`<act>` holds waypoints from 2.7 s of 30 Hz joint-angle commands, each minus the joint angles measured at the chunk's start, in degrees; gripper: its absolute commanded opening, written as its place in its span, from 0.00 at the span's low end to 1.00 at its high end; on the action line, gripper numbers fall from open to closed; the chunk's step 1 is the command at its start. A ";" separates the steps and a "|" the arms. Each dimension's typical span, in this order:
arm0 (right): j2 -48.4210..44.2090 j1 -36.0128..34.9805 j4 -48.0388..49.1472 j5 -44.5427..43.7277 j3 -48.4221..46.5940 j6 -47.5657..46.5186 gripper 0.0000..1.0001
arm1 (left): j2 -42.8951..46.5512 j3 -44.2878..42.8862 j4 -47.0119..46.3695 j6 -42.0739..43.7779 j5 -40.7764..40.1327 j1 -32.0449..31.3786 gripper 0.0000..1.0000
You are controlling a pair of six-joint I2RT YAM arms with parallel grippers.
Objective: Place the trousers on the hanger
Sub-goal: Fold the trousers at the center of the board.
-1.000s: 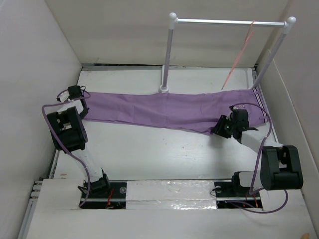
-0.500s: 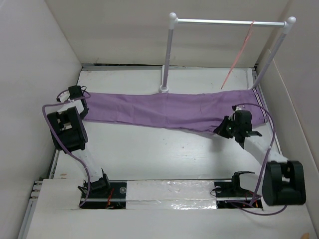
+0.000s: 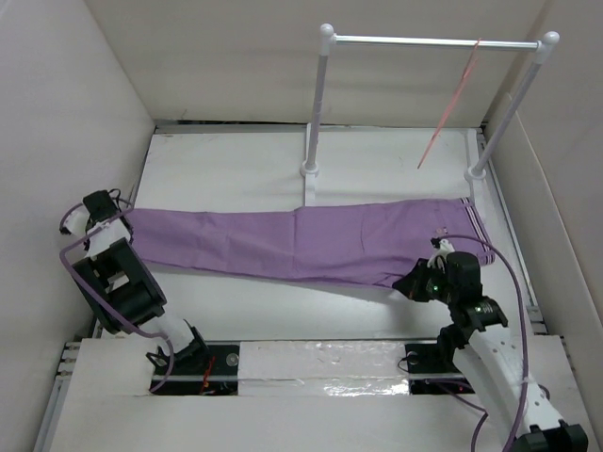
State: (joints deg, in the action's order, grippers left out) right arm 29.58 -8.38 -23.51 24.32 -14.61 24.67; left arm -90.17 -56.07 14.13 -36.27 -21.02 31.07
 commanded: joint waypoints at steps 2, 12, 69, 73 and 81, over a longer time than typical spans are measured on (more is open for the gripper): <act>-7.86 -0.67 -9.44 1.96 0.46 -0.41 0.00 | 2.19 3.77 2.21 -0.12 3.52 2.33 0.00; -7.62 1.08 -6.47 -7.85 -7.08 -1.37 0.93 | 7.62 0.97 1.79 1.82 6.77 0.32 0.42; 19.62 -37.21 19.20 -42.59 -21.85 8.20 0.00 | 29.17 29.35 -27.66 -0.99 -3.60 -76.07 0.00; 26.83 -41.72 22.89 -39.99 -28.97 6.81 0.00 | 29.18 32.95 -28.10 -3.54 -3.33 -76.07 0.00; 32.65 -32.07 31.68 -25.13 -42.24 6.36 0.00 | 24.71 35.95 -31.18 -8.19 -3.76 -81.15 0.00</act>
State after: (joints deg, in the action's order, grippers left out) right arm 63.77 -44.60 -1.80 -6.90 -50.41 30.70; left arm -63.18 -19.94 -13.82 -41.50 -22.83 -47.53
